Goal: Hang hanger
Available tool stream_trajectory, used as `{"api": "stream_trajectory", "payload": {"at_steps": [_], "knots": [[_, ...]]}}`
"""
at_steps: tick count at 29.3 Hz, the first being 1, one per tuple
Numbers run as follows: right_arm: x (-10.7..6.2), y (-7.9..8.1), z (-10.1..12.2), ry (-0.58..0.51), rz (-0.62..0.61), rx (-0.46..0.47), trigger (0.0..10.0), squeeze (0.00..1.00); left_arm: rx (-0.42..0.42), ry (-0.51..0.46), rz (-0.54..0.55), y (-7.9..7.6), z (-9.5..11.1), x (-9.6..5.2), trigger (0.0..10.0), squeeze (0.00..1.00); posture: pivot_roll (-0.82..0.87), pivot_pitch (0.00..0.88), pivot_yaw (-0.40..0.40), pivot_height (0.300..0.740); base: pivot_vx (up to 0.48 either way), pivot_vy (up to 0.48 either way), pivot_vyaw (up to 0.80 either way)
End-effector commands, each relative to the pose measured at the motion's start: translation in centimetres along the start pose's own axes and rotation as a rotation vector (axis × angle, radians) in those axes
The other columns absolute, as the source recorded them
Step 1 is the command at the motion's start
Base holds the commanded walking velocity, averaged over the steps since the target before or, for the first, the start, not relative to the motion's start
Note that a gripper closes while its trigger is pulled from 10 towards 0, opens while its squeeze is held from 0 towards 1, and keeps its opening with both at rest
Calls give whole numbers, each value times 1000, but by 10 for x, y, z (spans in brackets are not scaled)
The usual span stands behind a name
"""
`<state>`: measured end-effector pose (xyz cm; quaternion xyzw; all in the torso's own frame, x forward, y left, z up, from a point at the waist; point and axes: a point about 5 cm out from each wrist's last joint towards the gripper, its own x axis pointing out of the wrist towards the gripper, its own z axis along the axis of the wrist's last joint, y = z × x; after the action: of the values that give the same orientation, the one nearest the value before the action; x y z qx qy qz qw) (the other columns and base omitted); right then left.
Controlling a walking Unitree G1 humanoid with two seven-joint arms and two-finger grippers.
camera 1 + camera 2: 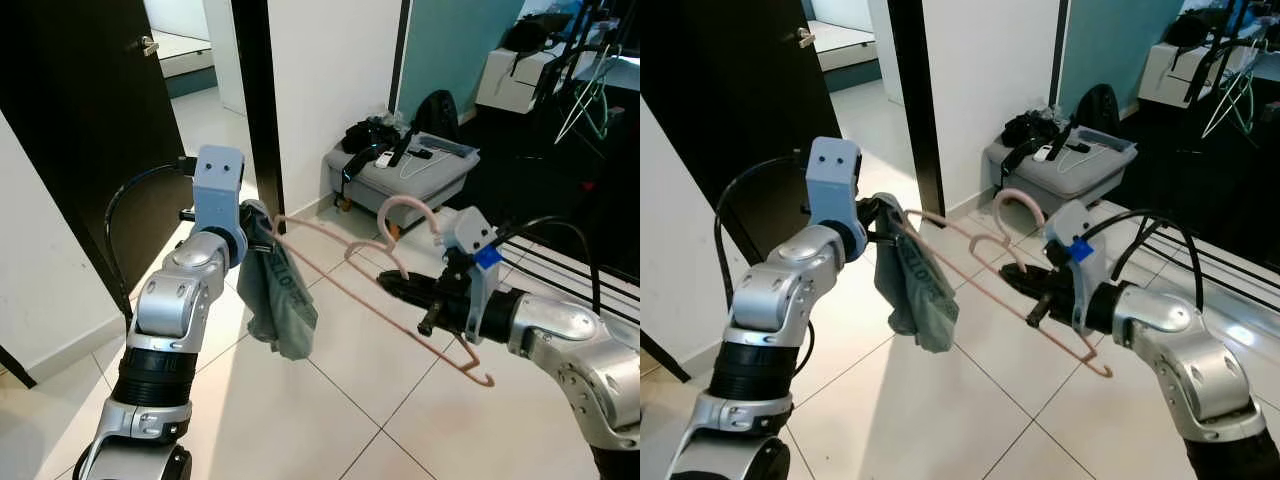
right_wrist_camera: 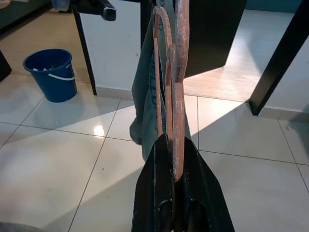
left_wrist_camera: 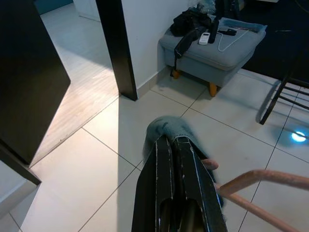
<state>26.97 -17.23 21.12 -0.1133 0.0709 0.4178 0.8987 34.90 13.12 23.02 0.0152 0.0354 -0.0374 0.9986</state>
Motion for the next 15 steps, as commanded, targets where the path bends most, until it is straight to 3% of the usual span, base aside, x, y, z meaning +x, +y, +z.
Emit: {"api": "stream_trajectory", "payload": {"at_steps": [1, 15], "knots": [[-2, 4, 3, -10, 29, -2, 10000, 0, 12, 9, 27, 8, -4, -1, 10000, 0, -101, 0, 36, 731, 0, 0, 0], [-1, -13, 2, 5, -107, -3, 10000, 0, 4, -13, -14, 2, 1, -2, 10000, 0, -96, 0, 34, 731, 0, 0, 0]]}}
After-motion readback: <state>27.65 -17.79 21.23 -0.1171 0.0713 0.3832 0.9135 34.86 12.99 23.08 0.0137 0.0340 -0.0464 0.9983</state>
